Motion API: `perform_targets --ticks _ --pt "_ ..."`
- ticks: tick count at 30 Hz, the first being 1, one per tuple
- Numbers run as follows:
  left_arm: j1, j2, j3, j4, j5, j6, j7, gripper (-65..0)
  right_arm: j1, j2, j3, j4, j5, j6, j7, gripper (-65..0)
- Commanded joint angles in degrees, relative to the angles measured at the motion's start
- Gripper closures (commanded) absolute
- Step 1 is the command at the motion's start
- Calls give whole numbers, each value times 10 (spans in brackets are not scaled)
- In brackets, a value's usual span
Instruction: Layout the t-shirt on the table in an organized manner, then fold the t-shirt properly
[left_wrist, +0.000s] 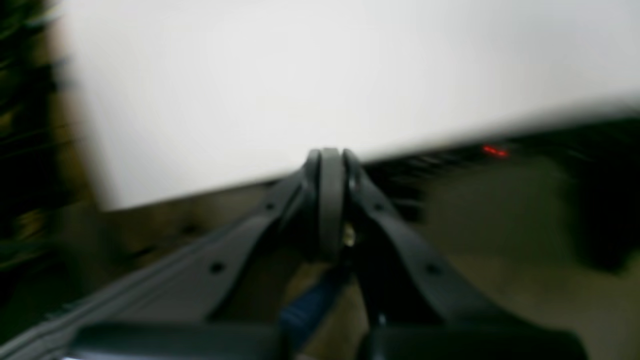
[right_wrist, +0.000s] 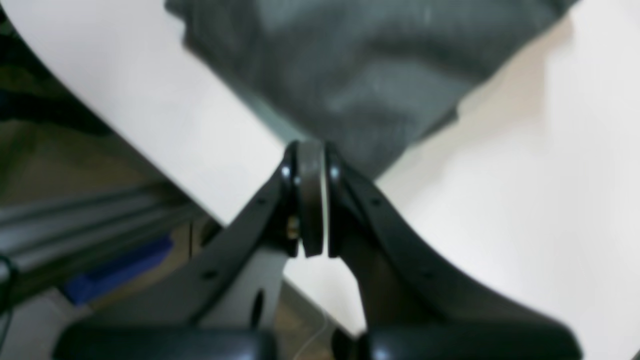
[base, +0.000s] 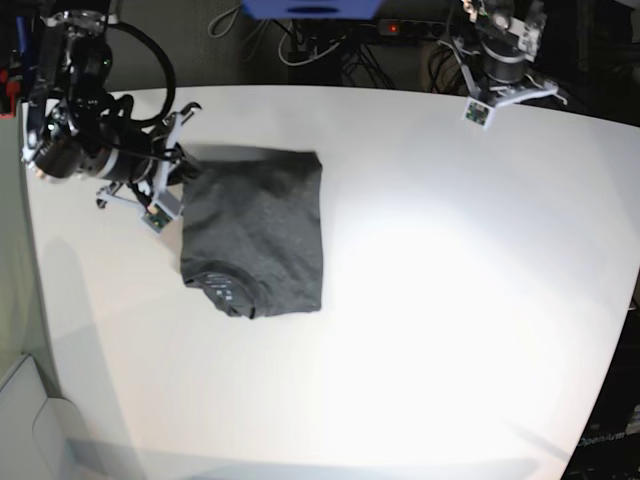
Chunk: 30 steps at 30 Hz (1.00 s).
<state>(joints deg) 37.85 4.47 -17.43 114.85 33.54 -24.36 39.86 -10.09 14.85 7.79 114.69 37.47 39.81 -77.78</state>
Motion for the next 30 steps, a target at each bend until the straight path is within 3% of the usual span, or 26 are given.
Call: perform_targets --ticks 1,7,15,20,25,30 --pt "15 -2 5 12 -1 8 -7 -1 -13 14 3 10 8 2 20 0" --pt "83 -3 28 7 -94 8 -13 -1 -151 74 3 10 7 2 160 0" --pt "107 -7 31 -54 -147 9 -30 -1 -332 103 5 4 -16 2 346 0" --pt "125 -9 31 -159 -142 9 -112 -1 -401 71 1 -25 -132 2 434 0" --pt "71 -53 52 -341 -144 15 -156 0 -376 15 0 -166 -277 2 467 0" --pt "17 -93 110 -519 -149 131 -244 0 -309 -25 -2 -359 -344 2 538 0"
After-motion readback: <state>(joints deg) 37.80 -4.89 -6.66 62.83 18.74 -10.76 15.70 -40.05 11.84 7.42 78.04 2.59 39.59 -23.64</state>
